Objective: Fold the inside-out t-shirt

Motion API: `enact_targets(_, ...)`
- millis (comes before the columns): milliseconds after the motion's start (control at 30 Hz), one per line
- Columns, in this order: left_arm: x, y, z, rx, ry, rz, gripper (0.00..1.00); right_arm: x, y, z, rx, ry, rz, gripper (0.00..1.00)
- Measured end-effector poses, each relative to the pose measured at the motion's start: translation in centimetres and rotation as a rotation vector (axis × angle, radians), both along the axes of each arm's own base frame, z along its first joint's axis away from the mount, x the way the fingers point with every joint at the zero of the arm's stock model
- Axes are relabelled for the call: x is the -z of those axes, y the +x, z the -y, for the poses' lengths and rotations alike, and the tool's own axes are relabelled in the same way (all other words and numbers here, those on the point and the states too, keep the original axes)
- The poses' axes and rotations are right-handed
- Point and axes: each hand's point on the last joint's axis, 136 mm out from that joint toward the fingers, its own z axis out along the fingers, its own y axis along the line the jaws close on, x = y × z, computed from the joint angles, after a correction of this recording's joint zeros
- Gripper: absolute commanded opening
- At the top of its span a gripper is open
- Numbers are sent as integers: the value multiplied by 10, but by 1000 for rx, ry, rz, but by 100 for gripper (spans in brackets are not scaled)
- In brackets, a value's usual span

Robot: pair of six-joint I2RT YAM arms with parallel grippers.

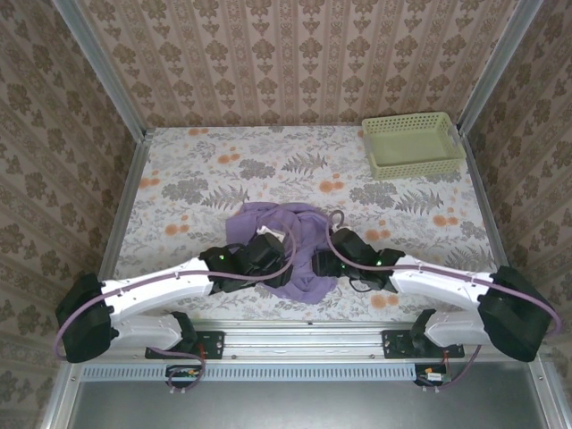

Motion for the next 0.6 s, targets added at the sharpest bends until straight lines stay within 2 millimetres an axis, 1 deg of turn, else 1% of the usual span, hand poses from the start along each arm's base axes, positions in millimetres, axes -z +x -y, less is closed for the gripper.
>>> enact_targets(33, 2, 0, 0, 1, 0, -6, 44, -1, 2, -2, -3, -2, 3, 38)
enact_targets(67, 3, 0, 0, 1, 1, -12, 42, -4, 5, -4, -2, -3, 10, 31)
enact_targets(100, 4, 0, 0, 2, 2, -13, 38, -7, 7, -5, 2, -1, 18, 22)
enact_targets(167, 6, 0, 1, 0, 2, -20, 29, -14, 12, -5, 7, -6, 39, 9)
enact_targets(233, 9, 3, 1, -5, 7, -25, 21, -18, 15, -3, 22, -13, 54, 0)
enact_targets(367, 15, 12, -6, -36, 27, -36, 12, -24, 15, 6, 43, -36, 73, 0)
enact_targets(533, 16, 17, -10, -51, 32, -33, 1, -34, 15, 13, 64, -38, 101, 0)
enact_targets(600, 15, 18, -11, -52, 32, -32, 0, -36, 15, 17, 74, -47, 107, 0)
